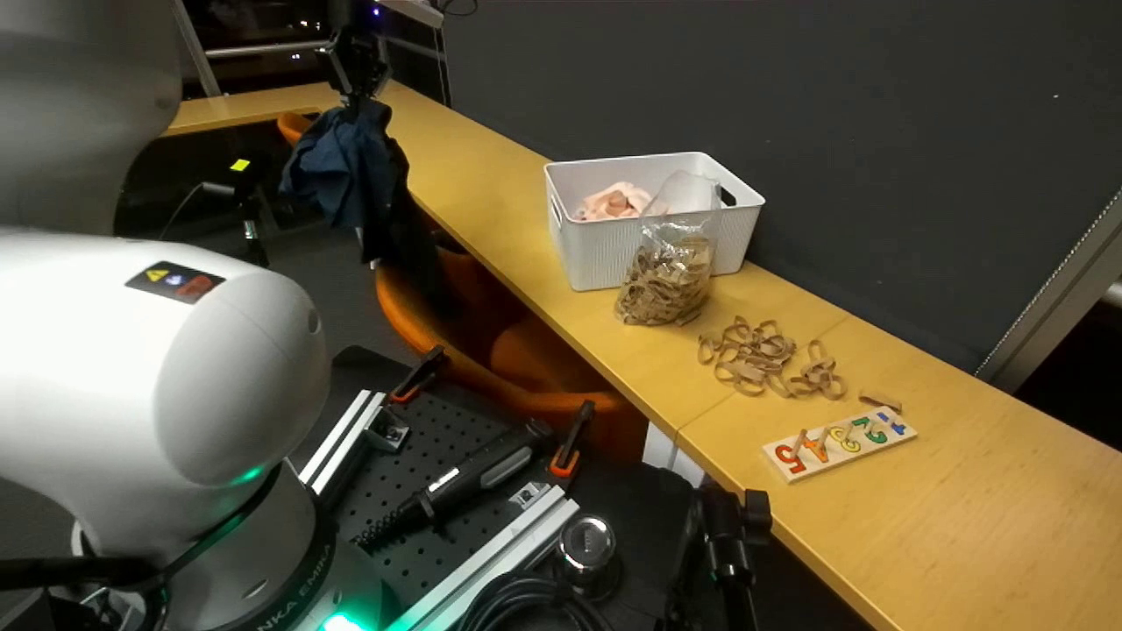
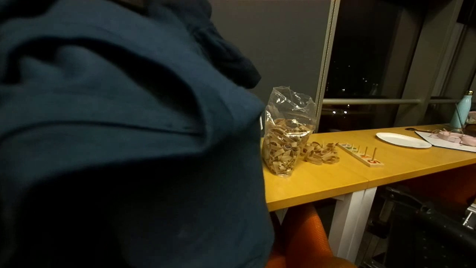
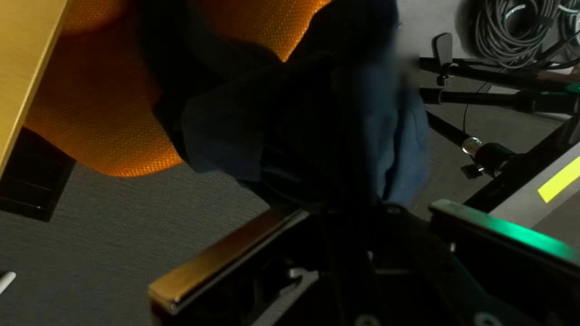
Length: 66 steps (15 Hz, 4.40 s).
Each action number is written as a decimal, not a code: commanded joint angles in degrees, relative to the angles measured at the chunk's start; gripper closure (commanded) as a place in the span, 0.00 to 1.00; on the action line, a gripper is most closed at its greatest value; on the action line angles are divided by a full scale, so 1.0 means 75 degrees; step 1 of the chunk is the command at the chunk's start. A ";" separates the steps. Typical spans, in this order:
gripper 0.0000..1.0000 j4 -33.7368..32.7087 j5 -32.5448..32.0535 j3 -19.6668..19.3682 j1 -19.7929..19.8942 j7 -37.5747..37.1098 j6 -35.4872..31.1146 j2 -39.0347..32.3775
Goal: Remove the t-shirts from the white storage container and put them on the backrest of the chair on the right.
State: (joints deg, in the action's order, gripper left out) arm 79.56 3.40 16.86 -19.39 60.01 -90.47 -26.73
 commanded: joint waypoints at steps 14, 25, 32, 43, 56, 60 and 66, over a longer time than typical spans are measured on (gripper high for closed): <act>0.00 -0.1857 -0.0137 -0.0270 0.0106 -0.0430 0.0916 -0.0798; 0.00 -0.1010 0.0567 -0.1554 0.2595 -0.1184 -0.0162 0.0294; 0.00 -0.1113 0.1309 -0.1779 0.3856 -0.0878 -0.1671 -0.0874; 0.00 -0.2417 0.0926 -0.1602 0.3637 -0.1353 -0.2604 -0.3049; 0.00 -0.4679 0.0246 -0.1561 0.3106 -0.1685 -0.2494 -0.5084; 0.00 -0.5208 0.0109 -0.1561 0.3016 -0.1713 -0.2393 -0.5495; 0.49 -0.5637 0.0151 -0.1698 0.2876 -0.1736 -0.2300 -0.5788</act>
State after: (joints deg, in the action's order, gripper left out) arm 42.04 4.82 4.31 2.69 47.71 -109.95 -67.77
